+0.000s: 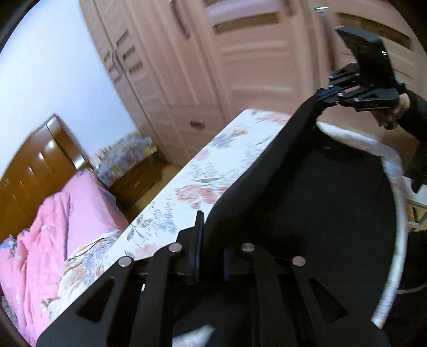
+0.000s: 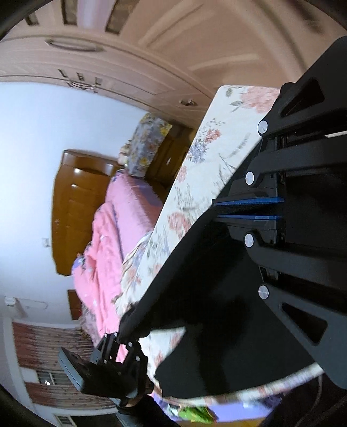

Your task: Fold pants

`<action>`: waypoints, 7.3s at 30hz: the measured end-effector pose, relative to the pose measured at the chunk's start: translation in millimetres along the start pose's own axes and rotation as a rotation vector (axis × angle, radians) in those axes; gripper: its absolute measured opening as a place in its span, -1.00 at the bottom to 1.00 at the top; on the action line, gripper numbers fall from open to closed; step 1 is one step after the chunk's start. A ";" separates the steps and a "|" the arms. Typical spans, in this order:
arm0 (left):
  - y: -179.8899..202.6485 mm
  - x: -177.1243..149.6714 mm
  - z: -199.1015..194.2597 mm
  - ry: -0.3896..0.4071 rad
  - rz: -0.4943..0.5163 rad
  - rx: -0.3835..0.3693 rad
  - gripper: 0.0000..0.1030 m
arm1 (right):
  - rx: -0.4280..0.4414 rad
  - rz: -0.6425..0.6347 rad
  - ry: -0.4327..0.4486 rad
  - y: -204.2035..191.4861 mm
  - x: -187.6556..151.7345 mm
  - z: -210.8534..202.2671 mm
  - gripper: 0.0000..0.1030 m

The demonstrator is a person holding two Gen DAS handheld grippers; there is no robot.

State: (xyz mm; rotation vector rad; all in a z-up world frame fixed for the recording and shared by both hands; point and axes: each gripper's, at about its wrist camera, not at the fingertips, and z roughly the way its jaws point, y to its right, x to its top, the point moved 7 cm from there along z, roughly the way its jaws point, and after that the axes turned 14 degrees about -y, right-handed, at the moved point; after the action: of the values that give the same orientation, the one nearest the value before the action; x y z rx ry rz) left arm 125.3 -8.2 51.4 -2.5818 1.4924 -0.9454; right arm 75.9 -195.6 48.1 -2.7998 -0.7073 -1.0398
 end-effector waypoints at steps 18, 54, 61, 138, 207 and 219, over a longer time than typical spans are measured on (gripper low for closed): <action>143.5 -132.9 36.8 -0.131 -0.263 -0.199 -0.75 | 0.113 0.238 -0.165 -85.8 -167.5 26.9 -0.74; 51.3 -198.0 39.7 -0.213 -1.098 -0.133 -0.30 | 0.206 0.849 -0.051 -38.7 -222.9 13.5 -0.49; 62.8 -201.7 -44.0 -0.001 -1.023 -0.005 -0.83 | 0.196 0.749 0.048 -38.8 -194.8 -25.6 -0.72; 65.4 -94.8 66.3 -0.149 -0.752 0.078 0.97 | -0.173 0.220 -0.271 -61.8 -92.0 91.8 0.78; -141.9 -236.9 88.6 -0.578 -1.017 0.190 -0.31 | 0.126 0.043 -0.330 -184.9 -8.9 194.2 0.87; -97.6 -365.7 -121.9 -0.188 -1.338 0.355 -0.85 | 0.121 0.036 -0.331 -185.3 -9.6 195.9 0.88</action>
State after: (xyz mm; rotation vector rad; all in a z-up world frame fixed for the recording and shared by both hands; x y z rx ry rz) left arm 7.7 368.2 0.2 -2.9962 -0.6079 -0.7625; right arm 104.9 9.2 -125.2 -2.8934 -0.7178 -0.5109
